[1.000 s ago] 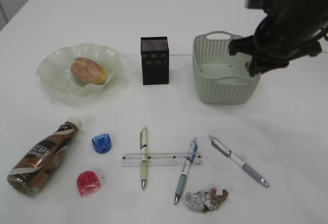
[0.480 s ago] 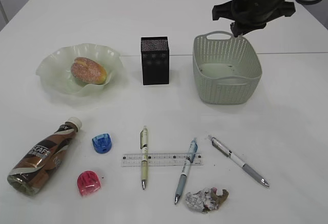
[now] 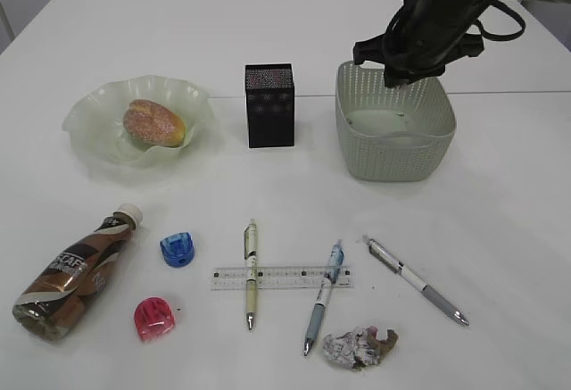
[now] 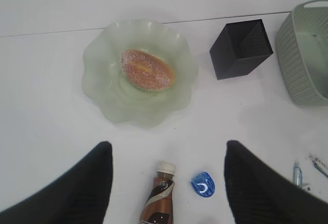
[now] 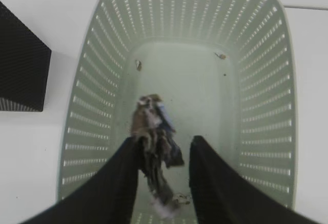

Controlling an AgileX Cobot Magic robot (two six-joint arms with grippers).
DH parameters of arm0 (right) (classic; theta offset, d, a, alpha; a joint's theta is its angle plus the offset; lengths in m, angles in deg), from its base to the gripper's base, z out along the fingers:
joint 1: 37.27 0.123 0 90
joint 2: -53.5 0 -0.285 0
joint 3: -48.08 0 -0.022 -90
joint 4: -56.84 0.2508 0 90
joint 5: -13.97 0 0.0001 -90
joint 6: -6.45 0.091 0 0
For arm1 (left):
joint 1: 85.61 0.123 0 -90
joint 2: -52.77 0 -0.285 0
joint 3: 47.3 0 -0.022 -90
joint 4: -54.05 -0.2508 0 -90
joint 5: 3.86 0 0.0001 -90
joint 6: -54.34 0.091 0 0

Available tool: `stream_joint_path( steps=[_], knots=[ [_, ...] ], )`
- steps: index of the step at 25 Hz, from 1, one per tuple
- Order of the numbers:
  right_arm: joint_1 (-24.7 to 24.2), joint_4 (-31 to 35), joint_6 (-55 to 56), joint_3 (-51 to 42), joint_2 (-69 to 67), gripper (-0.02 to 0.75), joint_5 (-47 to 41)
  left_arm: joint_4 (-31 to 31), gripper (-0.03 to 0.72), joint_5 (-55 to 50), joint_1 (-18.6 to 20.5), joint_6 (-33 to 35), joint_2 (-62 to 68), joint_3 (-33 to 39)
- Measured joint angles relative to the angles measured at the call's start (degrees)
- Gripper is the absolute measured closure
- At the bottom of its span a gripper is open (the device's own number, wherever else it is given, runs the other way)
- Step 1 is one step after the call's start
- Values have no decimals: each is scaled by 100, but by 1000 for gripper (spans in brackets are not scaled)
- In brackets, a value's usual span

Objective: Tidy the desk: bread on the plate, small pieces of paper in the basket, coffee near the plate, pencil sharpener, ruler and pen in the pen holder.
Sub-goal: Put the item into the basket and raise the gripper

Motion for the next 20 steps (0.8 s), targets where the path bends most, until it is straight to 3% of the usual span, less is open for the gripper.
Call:
stream_joint_path(
  steps=[3,7,13,20],
  knots=[
    [0,-23,102,0,-65,370,106,0,192,0,0,0,0,0],
    [0,-102,136,0,-90,260,154,0,192,0,0,0,0,0],
    [0,-52,147,9,-78,247,-354,0,192,0,0,0,0,0],
    [0,487,147,23,295,292,-2125,0,192,0,0,0,0,0]
  ],
)
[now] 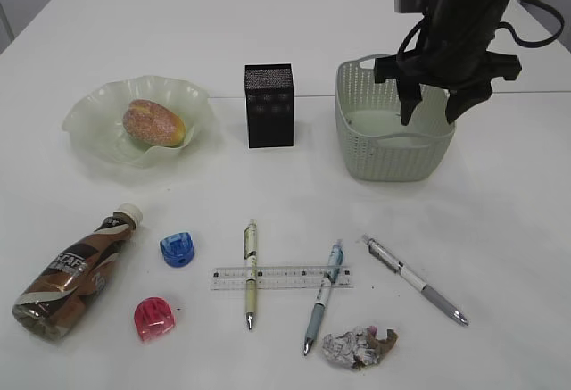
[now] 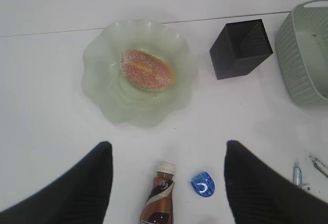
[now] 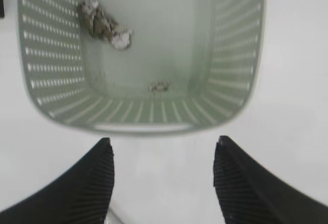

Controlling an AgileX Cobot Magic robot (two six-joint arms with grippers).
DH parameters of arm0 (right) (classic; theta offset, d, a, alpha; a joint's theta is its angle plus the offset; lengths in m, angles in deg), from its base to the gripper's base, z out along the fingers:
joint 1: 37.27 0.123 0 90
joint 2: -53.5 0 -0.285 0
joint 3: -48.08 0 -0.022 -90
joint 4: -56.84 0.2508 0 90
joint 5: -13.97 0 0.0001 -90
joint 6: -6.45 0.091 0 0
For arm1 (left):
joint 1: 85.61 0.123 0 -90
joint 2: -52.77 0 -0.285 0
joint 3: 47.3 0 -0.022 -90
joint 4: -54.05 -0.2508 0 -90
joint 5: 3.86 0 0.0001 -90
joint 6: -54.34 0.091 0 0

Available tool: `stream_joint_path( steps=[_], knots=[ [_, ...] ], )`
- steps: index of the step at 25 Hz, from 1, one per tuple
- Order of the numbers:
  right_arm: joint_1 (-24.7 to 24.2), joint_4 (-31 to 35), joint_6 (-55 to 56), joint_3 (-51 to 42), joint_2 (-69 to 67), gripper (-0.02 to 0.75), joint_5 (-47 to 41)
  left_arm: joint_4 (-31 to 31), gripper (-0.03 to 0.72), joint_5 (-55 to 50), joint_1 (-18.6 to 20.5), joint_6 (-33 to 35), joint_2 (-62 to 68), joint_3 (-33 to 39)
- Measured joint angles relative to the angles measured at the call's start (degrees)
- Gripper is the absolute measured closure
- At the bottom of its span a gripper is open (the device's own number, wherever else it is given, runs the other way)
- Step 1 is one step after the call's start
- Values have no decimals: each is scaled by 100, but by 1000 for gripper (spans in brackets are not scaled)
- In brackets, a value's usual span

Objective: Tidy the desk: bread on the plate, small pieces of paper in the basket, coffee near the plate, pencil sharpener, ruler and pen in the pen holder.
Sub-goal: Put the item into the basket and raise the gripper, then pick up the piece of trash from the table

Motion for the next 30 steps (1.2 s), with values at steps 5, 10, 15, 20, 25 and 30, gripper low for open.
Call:
stream_joint_path(
  steps=[5,10,15,20,25,30],
  knots=[
    [0,621,-193,0,30,313,-781,0,192,0,0,0,0,0],
    [0,1122,-475,0,30,314,-806,0,192,0,0,0,0,0],
    [182,1749,-809,-118,78,316,-806,0,192,0,0,0,0,0],
    [781,1739,-888,-899,459,316,-806,99,192,0,0,0,0,0],
    [1205,1739,-888,-1542,854,316,-806,299,192,0,0,0,0,0],
    [1456,1712,-888,-2116,1239,316,-806,338,192,0,0,0,0,0]
  ],
)
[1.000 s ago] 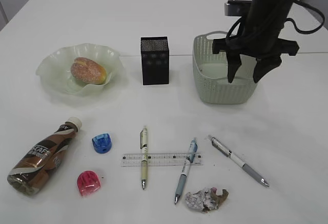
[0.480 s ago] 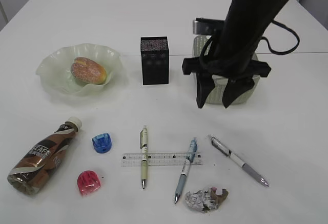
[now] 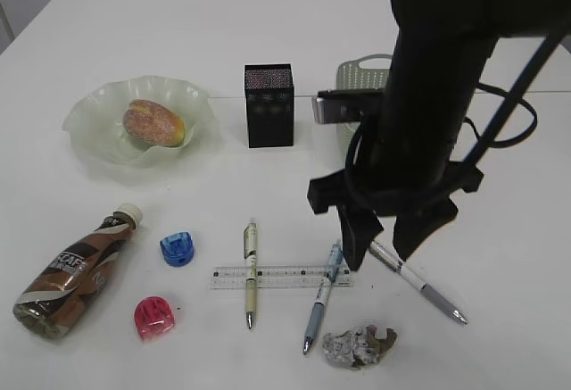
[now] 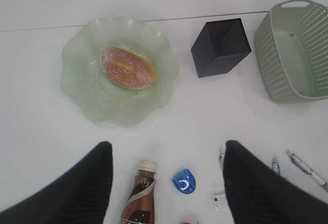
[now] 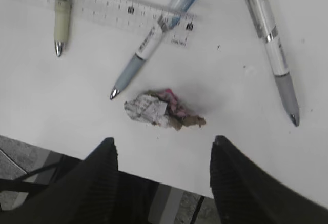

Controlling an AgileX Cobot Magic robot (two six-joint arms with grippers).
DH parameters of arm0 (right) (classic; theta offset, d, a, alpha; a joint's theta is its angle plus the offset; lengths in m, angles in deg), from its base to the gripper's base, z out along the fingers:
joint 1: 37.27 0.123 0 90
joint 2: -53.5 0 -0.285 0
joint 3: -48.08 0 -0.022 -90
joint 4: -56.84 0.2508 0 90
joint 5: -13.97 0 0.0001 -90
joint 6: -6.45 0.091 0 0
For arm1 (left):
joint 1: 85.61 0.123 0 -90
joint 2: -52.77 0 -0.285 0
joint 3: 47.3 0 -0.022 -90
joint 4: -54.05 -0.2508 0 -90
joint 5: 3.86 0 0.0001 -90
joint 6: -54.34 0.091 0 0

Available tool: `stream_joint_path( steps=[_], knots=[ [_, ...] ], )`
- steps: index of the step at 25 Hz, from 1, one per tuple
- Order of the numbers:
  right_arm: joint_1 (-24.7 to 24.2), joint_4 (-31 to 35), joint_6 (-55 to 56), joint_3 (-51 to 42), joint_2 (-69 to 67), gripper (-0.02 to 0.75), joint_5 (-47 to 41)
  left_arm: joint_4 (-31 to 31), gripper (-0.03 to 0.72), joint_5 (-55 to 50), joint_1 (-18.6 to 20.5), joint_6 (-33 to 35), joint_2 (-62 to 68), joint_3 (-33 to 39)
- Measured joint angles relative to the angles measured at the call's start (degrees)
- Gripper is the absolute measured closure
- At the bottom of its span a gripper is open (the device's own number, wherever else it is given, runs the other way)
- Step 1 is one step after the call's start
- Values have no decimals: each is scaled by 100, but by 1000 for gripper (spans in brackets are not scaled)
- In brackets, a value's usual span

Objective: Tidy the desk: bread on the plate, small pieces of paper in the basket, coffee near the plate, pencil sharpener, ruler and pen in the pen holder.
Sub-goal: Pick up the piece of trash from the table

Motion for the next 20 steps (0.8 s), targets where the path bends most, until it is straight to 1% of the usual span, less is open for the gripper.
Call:
stream_joint_path(
  steps=[5,8,14,20],
  knots=[
    [252,-23,-48,-815,92,316,11,14,192,0,0,0,0,0],
    [331,-23,-127,-1132,92,316,69,58,192,0,0,0,0,0],
    [342,-209,-352,-1207,92,316,1000,84,192,0,0,0,0,0],
    [342,-287,-387,-1207,-173,316,1171,94,192,0,0,0,0,0]
  ],
)
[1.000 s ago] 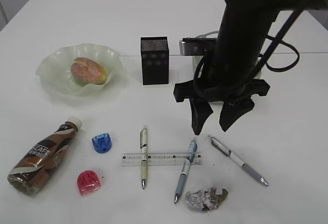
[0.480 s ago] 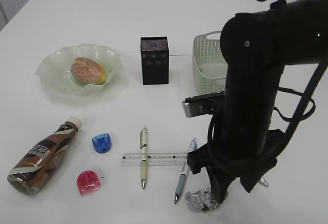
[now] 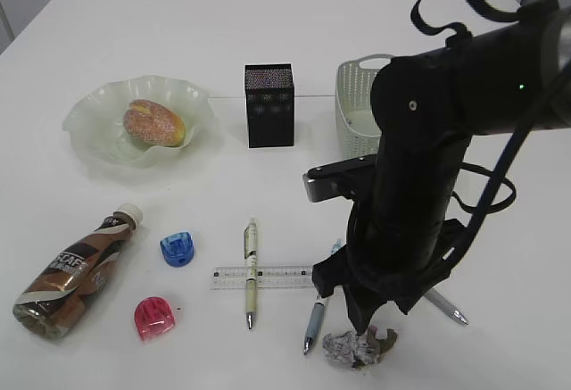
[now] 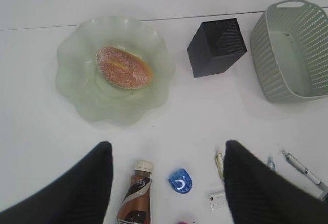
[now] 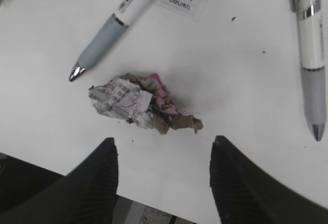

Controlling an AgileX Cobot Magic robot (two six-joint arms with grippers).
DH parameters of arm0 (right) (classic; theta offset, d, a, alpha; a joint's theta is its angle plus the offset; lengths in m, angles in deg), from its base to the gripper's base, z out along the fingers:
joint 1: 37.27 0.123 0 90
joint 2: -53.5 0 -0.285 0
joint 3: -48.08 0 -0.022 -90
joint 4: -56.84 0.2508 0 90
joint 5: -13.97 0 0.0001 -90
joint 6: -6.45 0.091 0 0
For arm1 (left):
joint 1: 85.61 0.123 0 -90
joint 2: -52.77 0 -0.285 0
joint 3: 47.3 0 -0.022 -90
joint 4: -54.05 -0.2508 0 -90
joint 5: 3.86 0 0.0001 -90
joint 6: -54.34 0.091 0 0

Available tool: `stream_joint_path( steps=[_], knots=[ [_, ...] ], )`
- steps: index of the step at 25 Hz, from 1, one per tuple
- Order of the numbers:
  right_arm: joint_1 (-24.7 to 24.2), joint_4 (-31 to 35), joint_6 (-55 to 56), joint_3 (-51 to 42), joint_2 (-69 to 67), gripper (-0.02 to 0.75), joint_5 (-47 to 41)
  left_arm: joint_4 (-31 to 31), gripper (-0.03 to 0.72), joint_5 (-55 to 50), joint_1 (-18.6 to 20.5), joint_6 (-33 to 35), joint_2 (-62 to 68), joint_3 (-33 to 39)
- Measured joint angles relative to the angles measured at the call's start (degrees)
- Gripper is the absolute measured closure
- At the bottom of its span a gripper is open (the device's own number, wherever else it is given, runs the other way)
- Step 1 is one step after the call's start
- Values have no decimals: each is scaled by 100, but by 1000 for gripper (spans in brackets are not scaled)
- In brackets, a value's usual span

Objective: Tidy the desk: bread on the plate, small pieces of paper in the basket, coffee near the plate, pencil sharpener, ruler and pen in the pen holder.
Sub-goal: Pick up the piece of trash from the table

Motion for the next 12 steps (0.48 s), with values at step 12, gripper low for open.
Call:
stream_joint_path(
  steps=[12],
  knots=[
    [3,0,-125,0,-653,317,266,0,192,0,0,0,0,0]
  ],
)
